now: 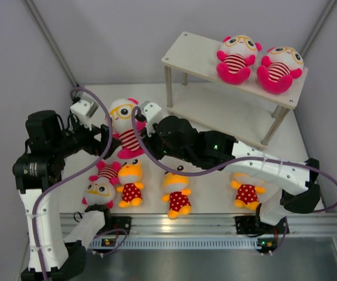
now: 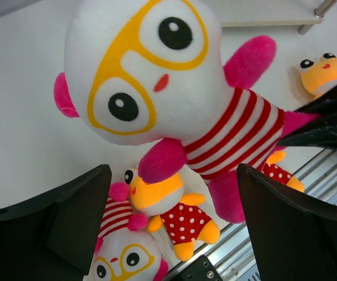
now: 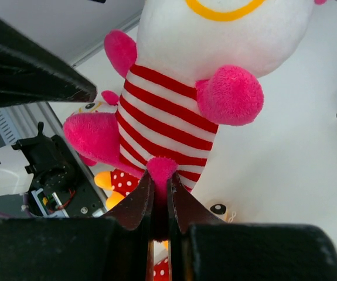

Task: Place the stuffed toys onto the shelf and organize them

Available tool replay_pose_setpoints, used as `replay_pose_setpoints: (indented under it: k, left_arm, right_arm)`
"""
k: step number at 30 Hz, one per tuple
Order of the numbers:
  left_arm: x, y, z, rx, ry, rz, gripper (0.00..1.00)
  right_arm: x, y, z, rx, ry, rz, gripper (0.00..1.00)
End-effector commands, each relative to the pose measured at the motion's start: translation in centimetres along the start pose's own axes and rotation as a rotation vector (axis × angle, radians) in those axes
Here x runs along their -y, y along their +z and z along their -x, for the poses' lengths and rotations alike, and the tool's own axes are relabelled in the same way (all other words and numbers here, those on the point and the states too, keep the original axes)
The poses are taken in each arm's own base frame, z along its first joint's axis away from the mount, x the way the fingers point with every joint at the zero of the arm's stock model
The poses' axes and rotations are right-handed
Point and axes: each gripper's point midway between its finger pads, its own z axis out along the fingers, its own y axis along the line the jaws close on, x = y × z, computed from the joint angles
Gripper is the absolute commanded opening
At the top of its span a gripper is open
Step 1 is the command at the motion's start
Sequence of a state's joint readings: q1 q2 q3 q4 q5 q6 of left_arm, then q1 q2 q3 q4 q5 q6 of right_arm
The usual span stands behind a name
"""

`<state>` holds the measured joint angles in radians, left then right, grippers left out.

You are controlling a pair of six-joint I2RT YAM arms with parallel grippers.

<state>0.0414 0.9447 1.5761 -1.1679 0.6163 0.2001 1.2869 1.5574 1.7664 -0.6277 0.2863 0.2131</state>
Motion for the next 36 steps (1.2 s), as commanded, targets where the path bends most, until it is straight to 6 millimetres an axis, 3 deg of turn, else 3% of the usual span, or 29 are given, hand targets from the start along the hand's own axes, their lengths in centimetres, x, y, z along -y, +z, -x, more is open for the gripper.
replay_pose_setpoints:
  k: [1, 6, 15, 24, 26, 27, 28, 31, 34, 36]
  left_arm:
    - [0.8, -0.2, -0.6, 0.012, 0.037, -0.036, 0.93]
    - [-0.2, 0.8, -1.5, -0.033, 0.005, -0.021, 0.71]
    - [-0.6, 1.7, -1.1, -0.048, -0.004, -0.043, 0.73]
    - [1.1, 1.6, -1.7, -0.039, -0.01, -0.129, 0.38]
    - [1.2, 1.6, -1.5, -0.035, -0.01, -0.141, 0.26]
    - [1.3, 1.6, -1.5, -0.033, -0.012, -0.142, 0.13]
    - [1.3, 1.6, -1.4, -0.032, -0.015, -0.143, 0.07]
    - [1.3, 1.5, -1.0, -0.026, -0.014, -0.138, 0.0]
    - [1.0, 1.5, -1.2, -0.028, -0.004, -0.127, 0.0]
    - [0.4, 1.6, -1.4, -0.038, 0.008, -0.092, 0.0]
  right_arm:
    - [-0.1, -1.3, 3.3, 0.117, 0.04, 0.008, 0.0]
    - [-0.3, -1.8, 3.4, 0.125, 0.037, 0.028, 0.0]
    - [-0.8, -2.1, 3.3, 0.134, 0.038, 0.064, 0.0]
    - [-0.5, -3.1, 4.2, 0.176, 0.029, 0.067, 0.0]
    - [-0.6, -3.1, 4.1, 0.175, 0.028, 0.073, 0.0]
    - [-0.6, -3.1, 4.1, 0.176, 0.031, 0.075, 0.0]
    - [-0.7, -3.1, 4.0, 0.175, 0.029, 0.082, 0.0]
    - [-1.2, -2.8, 3.4, 0.162, 0.029, 0.103, 0.0]
    - [-1.9, -2.2, 2.4, 0.143, 0.01, 0.145, 0.0]
    - [-2.3, -2.1, 2.0, 0.139, -0.026, 0.174, 0.1]
